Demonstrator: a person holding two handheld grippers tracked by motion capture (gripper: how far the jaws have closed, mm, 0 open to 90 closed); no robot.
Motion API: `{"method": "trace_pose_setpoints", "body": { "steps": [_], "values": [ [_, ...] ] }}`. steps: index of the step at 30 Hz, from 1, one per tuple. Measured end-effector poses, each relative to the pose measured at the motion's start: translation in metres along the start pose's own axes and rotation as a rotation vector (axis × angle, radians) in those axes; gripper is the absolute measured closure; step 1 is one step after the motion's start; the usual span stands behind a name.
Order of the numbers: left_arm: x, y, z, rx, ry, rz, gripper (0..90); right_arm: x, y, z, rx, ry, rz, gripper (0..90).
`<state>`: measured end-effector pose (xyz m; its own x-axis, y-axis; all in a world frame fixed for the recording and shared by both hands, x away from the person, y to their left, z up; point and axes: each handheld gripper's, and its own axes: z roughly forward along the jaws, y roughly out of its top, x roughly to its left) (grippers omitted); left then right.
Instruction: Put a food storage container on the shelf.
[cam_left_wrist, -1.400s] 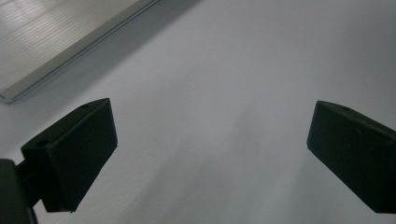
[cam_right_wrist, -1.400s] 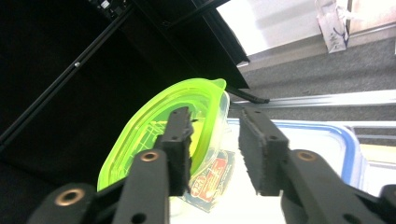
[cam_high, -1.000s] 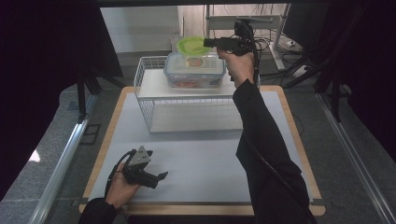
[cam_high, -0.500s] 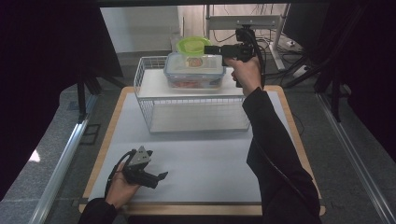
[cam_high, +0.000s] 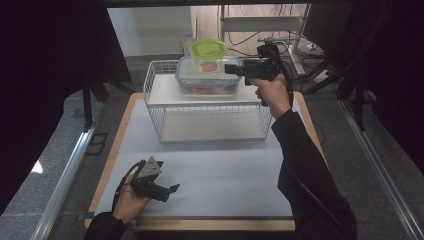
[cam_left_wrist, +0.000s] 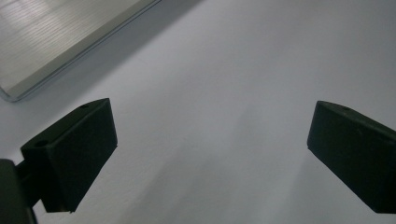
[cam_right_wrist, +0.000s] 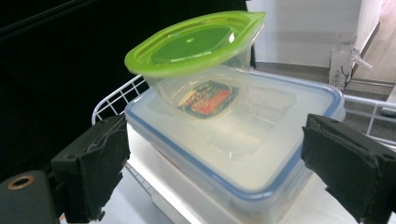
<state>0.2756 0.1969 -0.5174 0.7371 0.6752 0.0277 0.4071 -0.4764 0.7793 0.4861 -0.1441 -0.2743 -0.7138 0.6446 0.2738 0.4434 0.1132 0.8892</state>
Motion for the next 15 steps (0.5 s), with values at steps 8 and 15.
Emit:
{"method": "trace_pose_setpoints", "body": {
  "steps": [8,15],
  "values": [
    [0.000,0.000,0.000,0.002,0.003,0.002,1.5,0.007,-0.015,-0.008,0.005,-0.014,-0.065,7.8],
    [0.000,0.000,0.001,0.005,0.002,0.001,1.5,0.017,-0.029,-0.010,0.026,-0.012,-0.115,7.7]
  ]
}}
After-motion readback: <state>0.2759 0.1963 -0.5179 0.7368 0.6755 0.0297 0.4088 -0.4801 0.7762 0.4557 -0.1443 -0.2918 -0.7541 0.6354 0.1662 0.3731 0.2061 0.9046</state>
